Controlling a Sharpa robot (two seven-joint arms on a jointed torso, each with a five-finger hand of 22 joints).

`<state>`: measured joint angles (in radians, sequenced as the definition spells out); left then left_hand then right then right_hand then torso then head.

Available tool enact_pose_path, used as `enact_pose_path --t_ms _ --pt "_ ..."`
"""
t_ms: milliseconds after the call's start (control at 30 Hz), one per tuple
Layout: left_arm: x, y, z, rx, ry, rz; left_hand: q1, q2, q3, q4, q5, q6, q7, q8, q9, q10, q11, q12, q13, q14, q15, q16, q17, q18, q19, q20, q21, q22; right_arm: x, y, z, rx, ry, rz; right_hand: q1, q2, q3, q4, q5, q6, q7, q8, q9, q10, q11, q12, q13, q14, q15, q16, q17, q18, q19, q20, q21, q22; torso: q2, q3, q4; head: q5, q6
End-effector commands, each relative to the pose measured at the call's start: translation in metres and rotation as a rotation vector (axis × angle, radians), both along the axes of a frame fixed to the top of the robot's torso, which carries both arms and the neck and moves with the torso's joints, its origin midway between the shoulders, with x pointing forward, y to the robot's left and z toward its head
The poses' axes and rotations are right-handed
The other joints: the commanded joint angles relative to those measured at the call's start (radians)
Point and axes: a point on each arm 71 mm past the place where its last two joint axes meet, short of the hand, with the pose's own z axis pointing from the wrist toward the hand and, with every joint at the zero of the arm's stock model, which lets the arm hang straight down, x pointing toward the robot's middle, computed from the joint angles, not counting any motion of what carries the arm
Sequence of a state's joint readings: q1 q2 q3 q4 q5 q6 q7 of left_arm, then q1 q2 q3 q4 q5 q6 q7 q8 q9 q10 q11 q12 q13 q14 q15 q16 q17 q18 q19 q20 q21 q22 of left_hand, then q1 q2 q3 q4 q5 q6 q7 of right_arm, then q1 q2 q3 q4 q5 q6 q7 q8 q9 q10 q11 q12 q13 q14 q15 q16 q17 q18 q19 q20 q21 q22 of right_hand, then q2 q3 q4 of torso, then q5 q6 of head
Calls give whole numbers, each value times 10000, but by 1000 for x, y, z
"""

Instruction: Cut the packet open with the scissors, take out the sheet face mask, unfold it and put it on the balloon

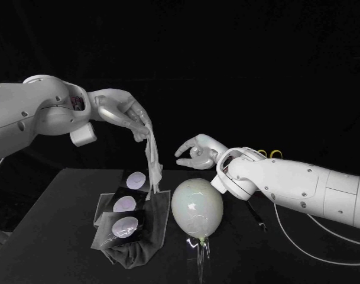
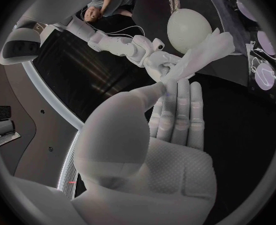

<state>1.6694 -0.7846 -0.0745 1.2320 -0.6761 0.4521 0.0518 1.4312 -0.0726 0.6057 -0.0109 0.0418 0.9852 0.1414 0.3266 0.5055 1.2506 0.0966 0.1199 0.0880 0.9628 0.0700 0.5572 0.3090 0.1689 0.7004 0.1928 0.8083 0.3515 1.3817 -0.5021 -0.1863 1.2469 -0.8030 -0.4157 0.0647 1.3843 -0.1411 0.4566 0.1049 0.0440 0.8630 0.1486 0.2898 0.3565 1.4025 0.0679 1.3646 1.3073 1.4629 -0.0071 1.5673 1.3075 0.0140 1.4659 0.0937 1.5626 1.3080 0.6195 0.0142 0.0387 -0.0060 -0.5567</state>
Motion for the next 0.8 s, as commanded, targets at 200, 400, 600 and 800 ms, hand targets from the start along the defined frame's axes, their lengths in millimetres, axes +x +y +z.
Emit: enact_pose_path --t_ms 200,400,600,800 --pt "2 0 10 -95 -1232 -15 16 96 -27 47 62 -79 0 -30 1754 -85 22 -39 -18 -103 17 77 38 -111 -116 4 59 32 -2 3 -2 753 954 49 -170 -70 -236 115 41 -30 47 -211 -72 4 37 -80 1073 1079 109 35 2633 -94 948 135 -90 2568 4 1 -13 127 7" --pt "2 -1 11 -85 -1376 -40 22 99 -28 48 62 -80 0 -30 1758 -88 22 -40 -19 -106 18 81 43 -109 -120 5 65 36 -10 7 -7 994 1942 684 -625 -353 -758 444 37 -62 74 -339 -109 -180 80 -241 954 1047 159 -7 2562 -37 815 188 -311 2491 -10 0 -8 83 -3" --pt "2 -6 11 -103 -1443 -137 32 104 -29 50 62 -82 6 -31 1766 -89 22 -39 -20 -107 17 92 56 -104 -126 6 79 44 -18 9 -6 1273 2102 842 -741 -376 -1064 644 39 145 75 -285 -69 -122 93 -142 1009 1071 172 25 2617 -56 858 211 -237 2517 -4 7 4 125 8" --pt "3 -9 11 -98 -1465 -167 32 104 -29 50 62 -82 6 -31 1766 -89 22 -39 -20 -107 17 92 56 -104 -126 6 79 44 -22 13 -8 1325 2258 754 -849 -322 -1361 875 39 410 42 -162 -7 -88 61 -91 1023 1078 149 33 2631 -62 874 201 -211 2525 -19 8 -13 191 -32"
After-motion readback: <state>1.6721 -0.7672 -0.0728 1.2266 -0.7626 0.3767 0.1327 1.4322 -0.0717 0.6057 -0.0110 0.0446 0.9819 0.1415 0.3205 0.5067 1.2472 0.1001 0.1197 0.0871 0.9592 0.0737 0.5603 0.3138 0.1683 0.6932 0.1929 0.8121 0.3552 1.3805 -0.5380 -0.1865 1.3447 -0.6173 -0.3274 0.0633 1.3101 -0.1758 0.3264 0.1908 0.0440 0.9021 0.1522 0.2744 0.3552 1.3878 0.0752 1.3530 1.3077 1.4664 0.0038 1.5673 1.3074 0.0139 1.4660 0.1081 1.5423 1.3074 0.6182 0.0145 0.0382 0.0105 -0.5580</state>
